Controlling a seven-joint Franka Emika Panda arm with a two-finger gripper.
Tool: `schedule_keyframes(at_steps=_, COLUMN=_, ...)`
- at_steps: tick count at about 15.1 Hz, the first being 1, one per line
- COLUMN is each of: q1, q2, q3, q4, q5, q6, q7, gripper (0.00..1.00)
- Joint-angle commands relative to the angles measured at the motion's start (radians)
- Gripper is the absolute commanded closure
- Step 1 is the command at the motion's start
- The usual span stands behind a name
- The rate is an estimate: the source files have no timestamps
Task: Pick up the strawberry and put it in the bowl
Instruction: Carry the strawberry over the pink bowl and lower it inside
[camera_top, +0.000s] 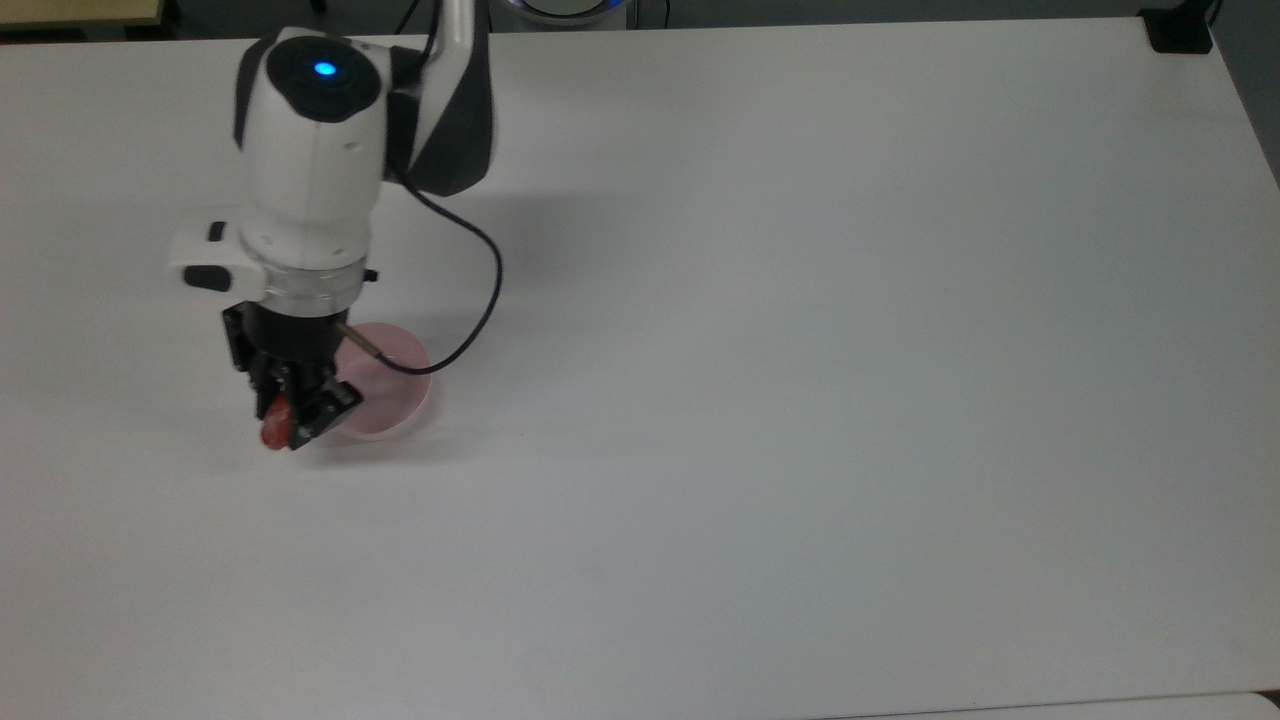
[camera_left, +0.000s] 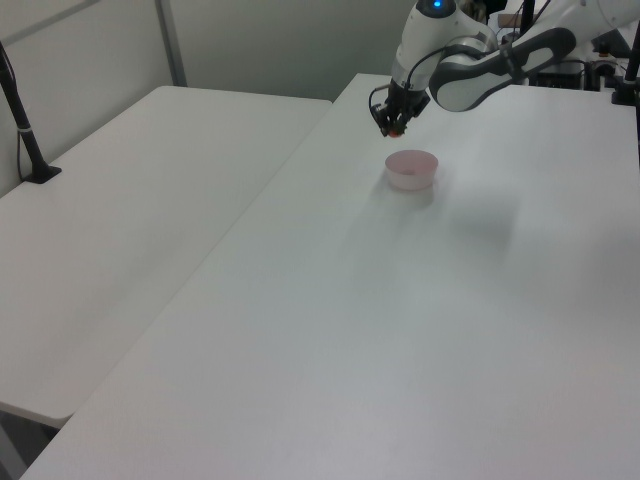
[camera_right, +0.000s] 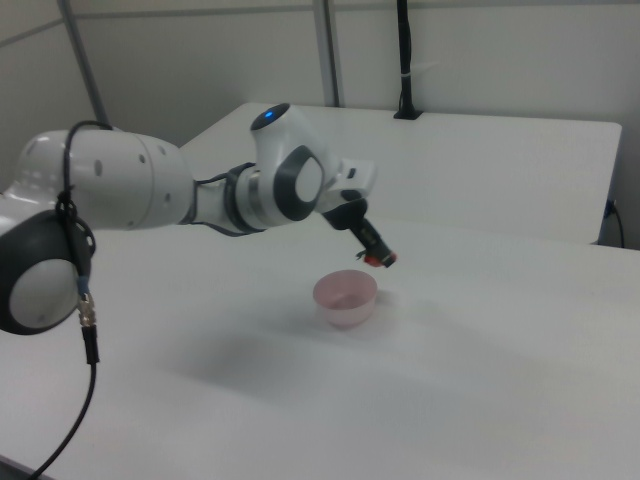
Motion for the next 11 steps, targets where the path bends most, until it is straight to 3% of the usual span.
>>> schedule_keyframes(at_steps=1, q1=0.040, q2=-0.094, q3=-0.005, q4=-0.133, q5=-0.021, q6=-0.048, q7=0.009, gripper=0.66)
schedule_keyframes(at_steps=8, q1=0.051, q2=-0.122, q3=0.023, q4=-0.186, q5=-0.026, q6=-0.126, q7=-0.011, gripper=0.65)
schedule_keyframes(at_steps=9, q1=0.055, q2=-0.120, q3=0.024, q4=-0.185, q5=-0.026, q6=-0.126, q7=-0.008, gripper=0.50)
schedule_keyframes(at_steps=10, q1=0.055, q2=-0.120, q3=0.024, q4=-0.183, q5=-0.023, q6=-0.128, q7=-0.003, gripper=0.07)
schedule_keyframes(at_steps=11, q1=0.057, q2=-0.120, q3=0.024, q4=-0.182, q5=-0.023, q6=-0.128, q7=0.004, gripper=0.00)
